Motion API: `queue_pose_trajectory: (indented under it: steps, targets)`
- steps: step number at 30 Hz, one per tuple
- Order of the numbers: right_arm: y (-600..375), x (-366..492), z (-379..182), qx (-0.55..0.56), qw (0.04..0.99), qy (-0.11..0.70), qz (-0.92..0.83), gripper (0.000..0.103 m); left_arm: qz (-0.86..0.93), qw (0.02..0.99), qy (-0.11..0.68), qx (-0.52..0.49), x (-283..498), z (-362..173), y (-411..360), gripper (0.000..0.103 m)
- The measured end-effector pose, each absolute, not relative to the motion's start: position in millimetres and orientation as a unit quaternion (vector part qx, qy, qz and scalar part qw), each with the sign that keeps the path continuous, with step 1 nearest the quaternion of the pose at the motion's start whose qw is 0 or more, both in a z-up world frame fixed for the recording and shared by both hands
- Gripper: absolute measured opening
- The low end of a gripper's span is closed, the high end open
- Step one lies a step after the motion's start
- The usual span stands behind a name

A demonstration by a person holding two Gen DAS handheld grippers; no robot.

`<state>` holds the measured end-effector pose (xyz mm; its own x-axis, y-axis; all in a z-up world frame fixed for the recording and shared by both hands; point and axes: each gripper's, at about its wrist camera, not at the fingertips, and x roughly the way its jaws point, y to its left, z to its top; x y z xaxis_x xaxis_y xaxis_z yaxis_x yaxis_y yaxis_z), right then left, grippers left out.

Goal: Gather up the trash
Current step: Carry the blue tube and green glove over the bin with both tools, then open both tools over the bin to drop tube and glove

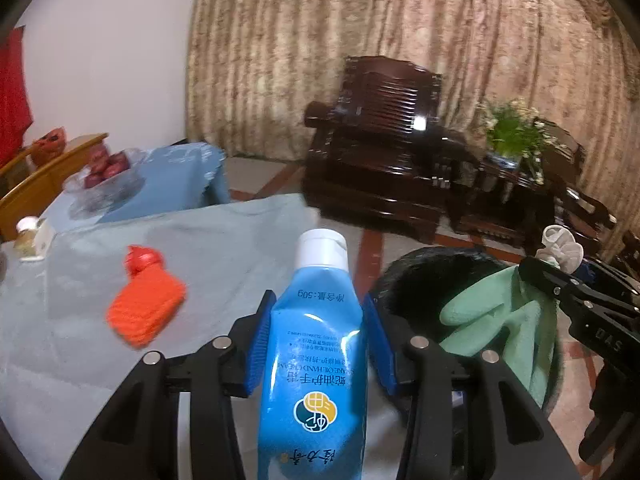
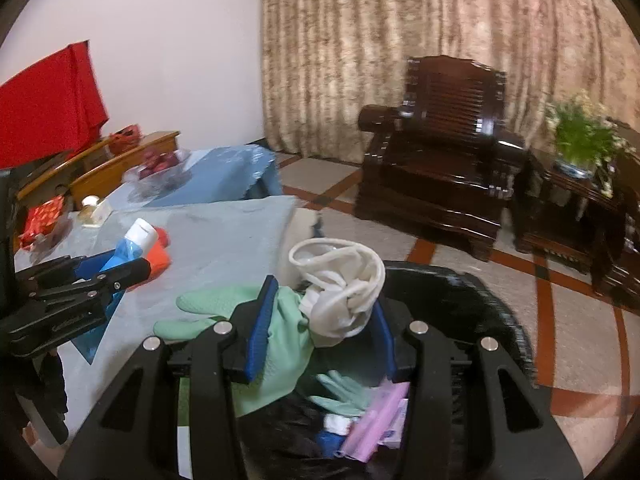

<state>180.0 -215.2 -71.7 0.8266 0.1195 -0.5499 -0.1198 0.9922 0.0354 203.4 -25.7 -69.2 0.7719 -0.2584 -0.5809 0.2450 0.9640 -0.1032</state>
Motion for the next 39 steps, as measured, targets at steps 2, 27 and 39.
queue_pose_trajectory:
  steps: [2,27,39]
  targets:
    - [-230,178,-71,0.003,0.957,0.286,0.05,0.042,-0.147,0.94,0.308,-0.009,205,-67,-40,0.044]
    - [-351,179,-124,0.015,0.943,0.327,-0.057,0.043,-0.252,0.912,0.322,0.03,246,-103,-199,0.045]
    - [-341,191,-157,-0.001,0.932,0.357,-0.055,0.076,-0.256,0.902,0.347,0.021,254,-118,-199,0.067]
